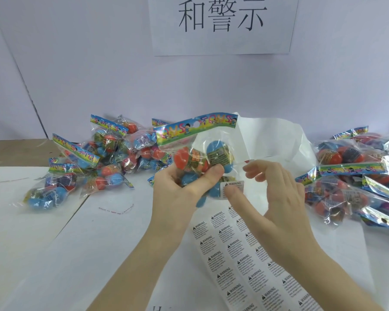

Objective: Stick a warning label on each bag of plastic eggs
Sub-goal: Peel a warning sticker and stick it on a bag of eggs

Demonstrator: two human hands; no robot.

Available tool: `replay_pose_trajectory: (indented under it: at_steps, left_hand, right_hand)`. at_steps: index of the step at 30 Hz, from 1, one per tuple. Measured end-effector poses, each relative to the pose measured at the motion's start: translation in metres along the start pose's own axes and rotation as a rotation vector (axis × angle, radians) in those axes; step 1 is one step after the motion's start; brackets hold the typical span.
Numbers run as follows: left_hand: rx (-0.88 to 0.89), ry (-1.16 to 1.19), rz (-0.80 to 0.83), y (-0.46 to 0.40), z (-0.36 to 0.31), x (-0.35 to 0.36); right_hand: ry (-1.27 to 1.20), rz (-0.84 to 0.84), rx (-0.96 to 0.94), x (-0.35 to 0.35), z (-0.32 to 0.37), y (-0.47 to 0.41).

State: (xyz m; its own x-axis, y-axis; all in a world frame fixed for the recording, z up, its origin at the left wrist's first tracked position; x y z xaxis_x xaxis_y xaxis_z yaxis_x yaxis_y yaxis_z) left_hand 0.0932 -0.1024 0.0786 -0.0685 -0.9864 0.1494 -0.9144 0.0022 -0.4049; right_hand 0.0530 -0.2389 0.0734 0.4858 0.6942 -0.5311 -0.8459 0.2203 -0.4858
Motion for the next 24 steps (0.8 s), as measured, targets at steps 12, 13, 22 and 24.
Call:
replay_pose_trajectory:
  at_steps: [12,13,22,24]
  left_hand:
    - [-0.088,0.189,0.076,0.003,0.007,0.008]
    - [-0.091,0.179,0.076,0.003,0.008,0.008]
    - [-0.220,0.215,0.120,0.004,0.018,0.013]
    - [-0.232,0.195,0.170,0.004,0.018,0.015]
  right_hand:
    - [-0.781,0.352,0.226,0.019,-0.006,-0.003]
    - [-0.822,0.372,0.248,0.020,-0.008,-0.003]
    - [-0.850,0.334,0.344,0.018,-0.015,-0.006]
    - [-0.836,0.311,0.357,0.017,-0.016,-0.006]
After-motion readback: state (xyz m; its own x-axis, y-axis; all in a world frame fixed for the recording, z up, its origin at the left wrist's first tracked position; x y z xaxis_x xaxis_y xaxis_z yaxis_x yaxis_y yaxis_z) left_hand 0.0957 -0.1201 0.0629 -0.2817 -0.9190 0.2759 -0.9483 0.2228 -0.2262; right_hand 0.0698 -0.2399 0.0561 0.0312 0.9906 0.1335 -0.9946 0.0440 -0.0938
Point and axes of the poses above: each hand's wrist, its own y-axis away from the middle knuckle, its own x-axis out of the palm, z = x × y, the point moved 7 cm from there along -y, towards the middle knuckle, and after that the axes turned 7 degrees about x, right-handed, at the moved point
